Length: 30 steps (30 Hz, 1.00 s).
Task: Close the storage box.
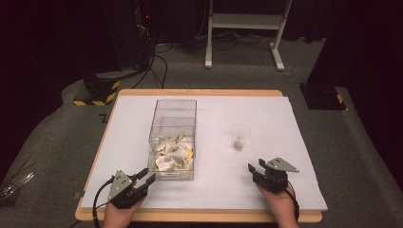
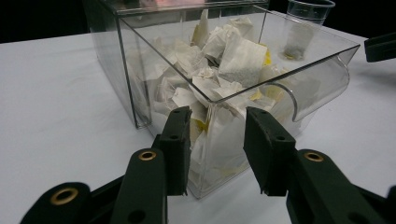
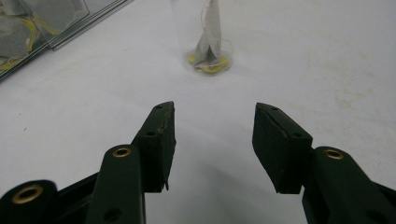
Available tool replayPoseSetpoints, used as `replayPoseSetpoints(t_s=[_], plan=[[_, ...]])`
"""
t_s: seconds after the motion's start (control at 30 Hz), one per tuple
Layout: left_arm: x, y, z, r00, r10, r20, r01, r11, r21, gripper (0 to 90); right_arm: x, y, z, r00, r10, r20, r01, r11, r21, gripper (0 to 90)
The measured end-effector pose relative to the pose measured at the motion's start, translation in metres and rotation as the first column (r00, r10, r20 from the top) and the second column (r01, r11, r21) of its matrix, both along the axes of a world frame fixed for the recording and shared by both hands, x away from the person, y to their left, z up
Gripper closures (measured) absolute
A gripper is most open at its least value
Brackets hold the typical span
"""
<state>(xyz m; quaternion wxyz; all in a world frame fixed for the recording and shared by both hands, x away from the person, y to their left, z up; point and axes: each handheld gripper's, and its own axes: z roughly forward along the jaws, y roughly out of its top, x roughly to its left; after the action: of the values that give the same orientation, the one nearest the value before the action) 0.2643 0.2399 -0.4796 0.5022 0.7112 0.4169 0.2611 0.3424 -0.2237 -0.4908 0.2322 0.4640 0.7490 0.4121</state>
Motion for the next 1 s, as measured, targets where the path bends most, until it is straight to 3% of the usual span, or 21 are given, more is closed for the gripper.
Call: replayPoseSetpoints(t_s=[1.0], plan=[[0.025,0.0,0.002,0.9992,0.038,0.011,-0.039,0.9988,0.03,63.9,-0.002,-0.003,0.0,1.0,0.005,0.003,-0.005,1.0,0.017,48.7]])
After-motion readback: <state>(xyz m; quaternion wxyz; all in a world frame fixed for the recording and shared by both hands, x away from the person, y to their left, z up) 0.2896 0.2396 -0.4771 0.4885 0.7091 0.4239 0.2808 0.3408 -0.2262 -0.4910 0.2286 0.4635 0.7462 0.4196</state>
